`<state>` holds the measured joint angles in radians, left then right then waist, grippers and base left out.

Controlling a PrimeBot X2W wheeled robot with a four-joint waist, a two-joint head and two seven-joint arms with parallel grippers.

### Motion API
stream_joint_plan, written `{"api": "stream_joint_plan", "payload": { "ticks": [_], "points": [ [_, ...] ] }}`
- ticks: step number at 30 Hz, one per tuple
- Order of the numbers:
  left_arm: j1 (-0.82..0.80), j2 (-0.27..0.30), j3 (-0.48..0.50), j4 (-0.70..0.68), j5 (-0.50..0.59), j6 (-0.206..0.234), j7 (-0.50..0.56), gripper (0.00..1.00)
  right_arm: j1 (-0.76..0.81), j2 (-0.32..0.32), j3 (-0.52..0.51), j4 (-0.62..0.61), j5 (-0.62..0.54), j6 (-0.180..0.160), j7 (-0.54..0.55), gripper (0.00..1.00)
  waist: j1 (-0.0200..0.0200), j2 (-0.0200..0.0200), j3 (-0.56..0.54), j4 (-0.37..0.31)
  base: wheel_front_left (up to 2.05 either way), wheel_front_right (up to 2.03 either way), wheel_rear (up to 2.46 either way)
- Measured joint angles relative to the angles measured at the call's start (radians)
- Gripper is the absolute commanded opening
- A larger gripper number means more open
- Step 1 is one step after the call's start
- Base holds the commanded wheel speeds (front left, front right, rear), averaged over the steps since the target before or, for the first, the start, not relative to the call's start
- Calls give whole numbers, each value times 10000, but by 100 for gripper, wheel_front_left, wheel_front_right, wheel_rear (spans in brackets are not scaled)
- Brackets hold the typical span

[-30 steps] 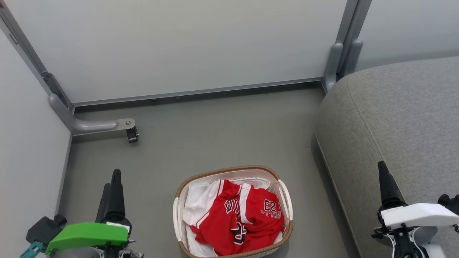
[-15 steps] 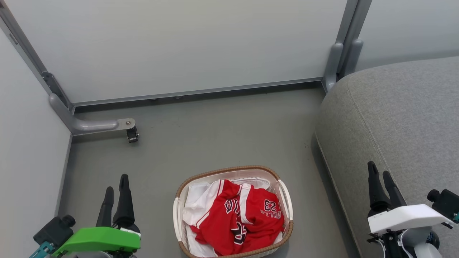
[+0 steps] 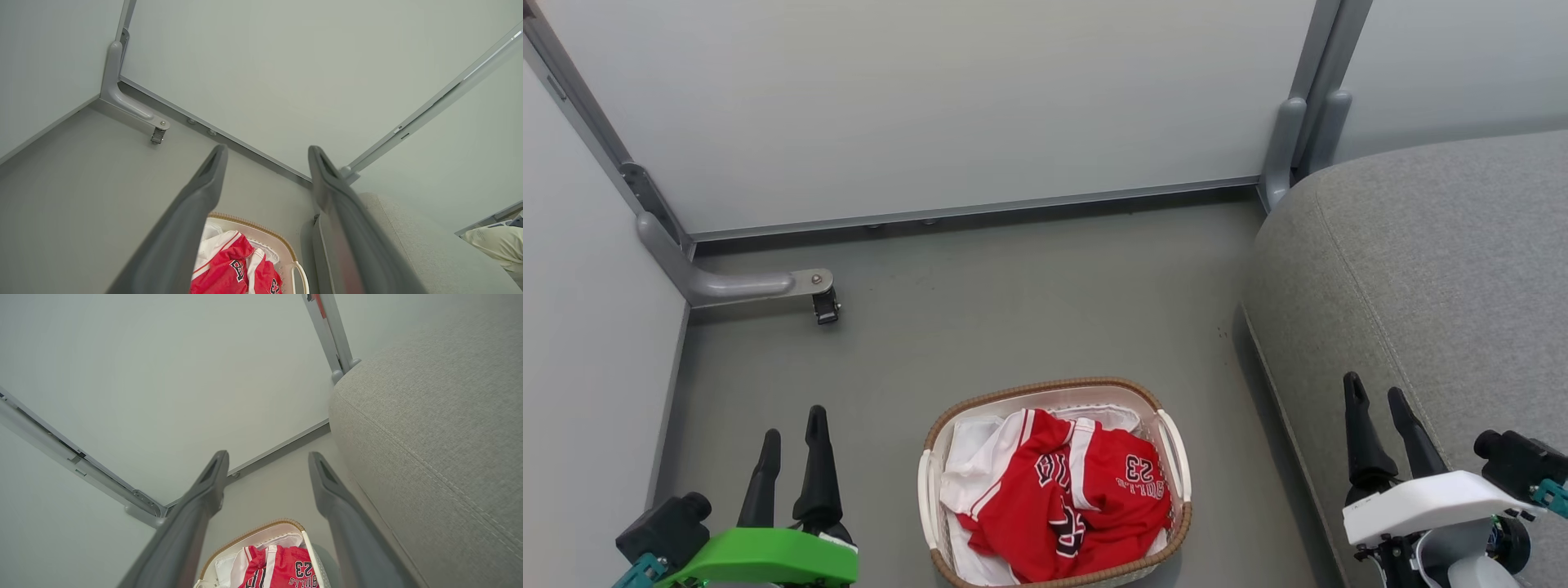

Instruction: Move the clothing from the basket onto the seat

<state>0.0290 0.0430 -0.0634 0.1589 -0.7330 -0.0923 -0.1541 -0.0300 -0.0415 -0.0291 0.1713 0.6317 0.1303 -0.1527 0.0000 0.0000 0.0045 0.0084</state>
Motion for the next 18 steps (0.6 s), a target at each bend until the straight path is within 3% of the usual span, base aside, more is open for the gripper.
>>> {"api": "stream_joint_plan", "payload": {
  "ticks": [18],
  "points": [
    [221, 10, -50, 163, 1622, 58, -422, 100, 112, -23, 238, 35, -1902, 2, -424, 100, 0, 0, -17, 33, 0, 0, 0]
  ]
}}
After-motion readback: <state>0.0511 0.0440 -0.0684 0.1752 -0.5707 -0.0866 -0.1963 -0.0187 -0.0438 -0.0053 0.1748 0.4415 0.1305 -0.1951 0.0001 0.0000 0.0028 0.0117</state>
